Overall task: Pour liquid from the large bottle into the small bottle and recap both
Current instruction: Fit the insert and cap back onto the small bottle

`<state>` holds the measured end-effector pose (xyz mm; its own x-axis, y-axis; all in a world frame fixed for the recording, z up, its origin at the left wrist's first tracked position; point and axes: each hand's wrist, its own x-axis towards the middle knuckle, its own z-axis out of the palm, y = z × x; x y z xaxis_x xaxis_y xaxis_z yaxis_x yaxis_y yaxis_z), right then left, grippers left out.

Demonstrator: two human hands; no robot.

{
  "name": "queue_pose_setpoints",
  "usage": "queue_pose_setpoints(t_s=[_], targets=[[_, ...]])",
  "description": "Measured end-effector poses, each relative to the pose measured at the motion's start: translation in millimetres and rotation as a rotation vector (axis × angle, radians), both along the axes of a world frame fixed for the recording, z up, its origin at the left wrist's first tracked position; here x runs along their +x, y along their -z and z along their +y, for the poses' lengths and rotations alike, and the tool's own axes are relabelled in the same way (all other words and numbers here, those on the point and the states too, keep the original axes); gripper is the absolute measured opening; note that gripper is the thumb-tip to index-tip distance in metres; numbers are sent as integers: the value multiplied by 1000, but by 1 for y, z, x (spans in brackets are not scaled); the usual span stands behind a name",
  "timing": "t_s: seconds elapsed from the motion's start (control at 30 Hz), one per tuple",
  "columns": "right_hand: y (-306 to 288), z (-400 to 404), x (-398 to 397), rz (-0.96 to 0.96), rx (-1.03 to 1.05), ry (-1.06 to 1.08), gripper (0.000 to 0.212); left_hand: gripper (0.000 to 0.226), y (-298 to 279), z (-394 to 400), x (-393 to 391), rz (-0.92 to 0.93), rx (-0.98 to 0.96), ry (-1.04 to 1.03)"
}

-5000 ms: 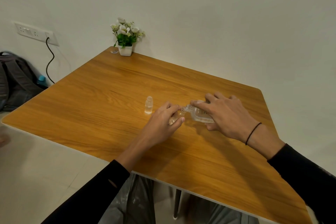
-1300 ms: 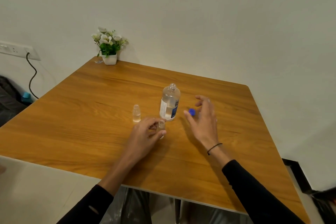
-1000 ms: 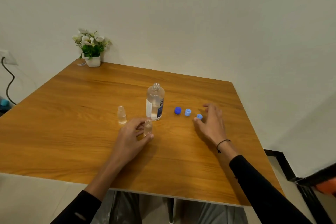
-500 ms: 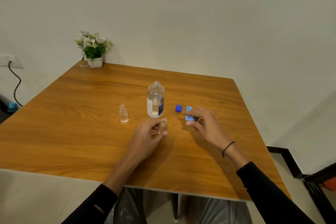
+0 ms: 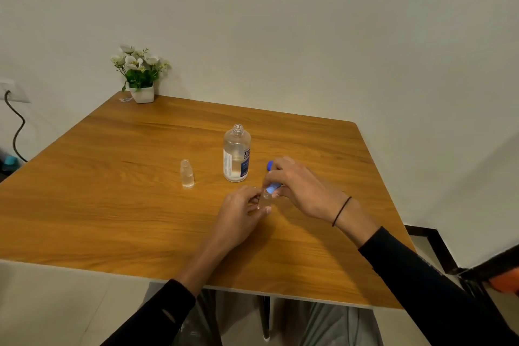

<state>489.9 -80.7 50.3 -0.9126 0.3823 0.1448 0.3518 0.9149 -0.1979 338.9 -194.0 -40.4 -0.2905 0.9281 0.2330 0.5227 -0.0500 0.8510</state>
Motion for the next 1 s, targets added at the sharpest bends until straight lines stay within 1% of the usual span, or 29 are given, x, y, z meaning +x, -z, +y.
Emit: queue_pose_setpoints(t_s=[0.07,0.13,0.17,0.23,0.27,0.3,0.33,0.4,0.43,0.47,0.5,0.53,0.57,0.6,0.63,0.67,0.73,0.77,0.8,0.87,0.9,1.0], targets=[[-3,-1,-3,-20,-2,-22,17,29,1,1,0,25,-13,2],[-4,-4,-6,-63,15,-34,10,27,2,2,-1,36,-17,9],[-4,-6,-9,-108,35,-16,13,24,2,2,-1,36,-9,10],[-7,-9,-15,-246,151,73,46,19,2,1,-1,84,11,-6],[-8,-11,-18,-285,206,107,56,20,1,1,-1,121,15,-15],[-8,-11,-19,-293,234,124,61,21,1,1,-1,137,17,-19],[-8,-10,-17,-273,211,130,63,23,1,1,-2,123,23,-15],[-11,-7,-9,-217,37,86,55,27,2,1,-1,43,38,8],[-12,-5,-6,-202,-52,37,46,29,1,1,-1,12,39,19],[-12,-4,-3,-192,-81,-20,33,32,1,1,-1,0,35,25],[-10,-3,-3,-202,-28,-40,19,33,1,1,-1,3,27,29],[-10,-4,-4,-210,47,-17,10,33,1,1,-1,9,23,29],[-11,-3,-6,-231,125,38,28,31,1,1,-1,14,27,26],[-13,-2,-6,-251,200,63,50,29,1,2,-2,13,36,23],[-15,0,-6,-246,228,64,62,28,2,2,-2,10,43,21],[-16,1,-6,-221,209,39,61,28,2,3,-2,8,45,20],[-18,-1,-6,-195,82,-56,32,31,1,3,-1,17,35,21],[-16,-2,-7,-214,103,-82,23,31,1,3,-1,22,27,18],[-14,-3,-8,-226,175,-84,19,30,1,3,-2,23,23,13],[-14,-1,-10,-223,301,-44,19,27,0,3,-3,8,18,7],[-15,0,-10,-210,316,-44,20,27,0,3,-3,3,17,8],[-15,0,-10,-192,265,-129,16,30,-2,4,-5,-4,-10,19]])
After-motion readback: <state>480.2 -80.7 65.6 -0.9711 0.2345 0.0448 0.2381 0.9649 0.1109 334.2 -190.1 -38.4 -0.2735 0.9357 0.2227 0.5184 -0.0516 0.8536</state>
